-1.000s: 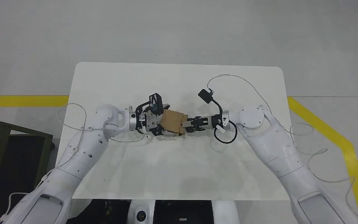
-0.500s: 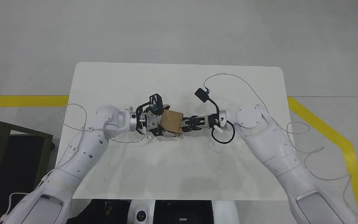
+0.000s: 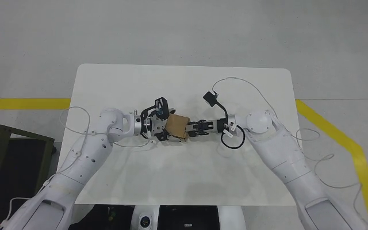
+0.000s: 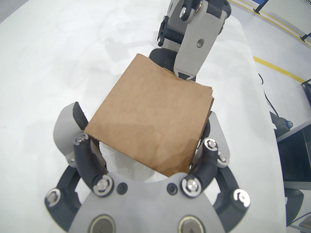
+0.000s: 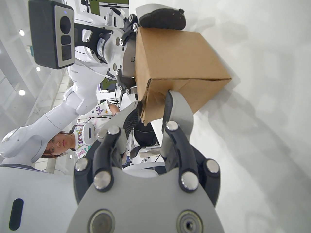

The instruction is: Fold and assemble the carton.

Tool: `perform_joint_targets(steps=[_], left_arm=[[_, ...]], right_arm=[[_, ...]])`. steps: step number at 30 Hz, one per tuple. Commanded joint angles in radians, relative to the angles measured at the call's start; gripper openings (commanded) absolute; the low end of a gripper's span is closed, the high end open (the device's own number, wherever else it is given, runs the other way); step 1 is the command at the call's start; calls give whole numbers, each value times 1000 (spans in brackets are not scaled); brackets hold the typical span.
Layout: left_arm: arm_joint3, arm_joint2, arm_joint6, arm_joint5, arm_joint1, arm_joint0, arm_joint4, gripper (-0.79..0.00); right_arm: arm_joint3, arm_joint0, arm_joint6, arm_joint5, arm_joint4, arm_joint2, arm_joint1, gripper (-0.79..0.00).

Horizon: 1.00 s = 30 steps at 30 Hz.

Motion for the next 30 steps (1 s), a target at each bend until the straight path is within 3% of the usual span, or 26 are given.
perform_joint_targets(steps=[1, 9, 13, 30], left_arm=[[0, -1, -2, 0, 1, 0, -2, 0], [-2, -1, -15, 0, 2, 1, -7, 0], [-3, 0, -23, 1, 1, 0, -10, 0], [-1, 5, -31, 0, -1, -5, -19, 0]], right_arm=[[-8, -7, 3, 4, -4, 8, 4, -545], [-53, -47, 23, 38, -22, 31, 18, -610], [-67, -58, 36, 53, -29, 34, 23, -785], [-48, -29, 36, 57, -16, -22, 6, -785]])
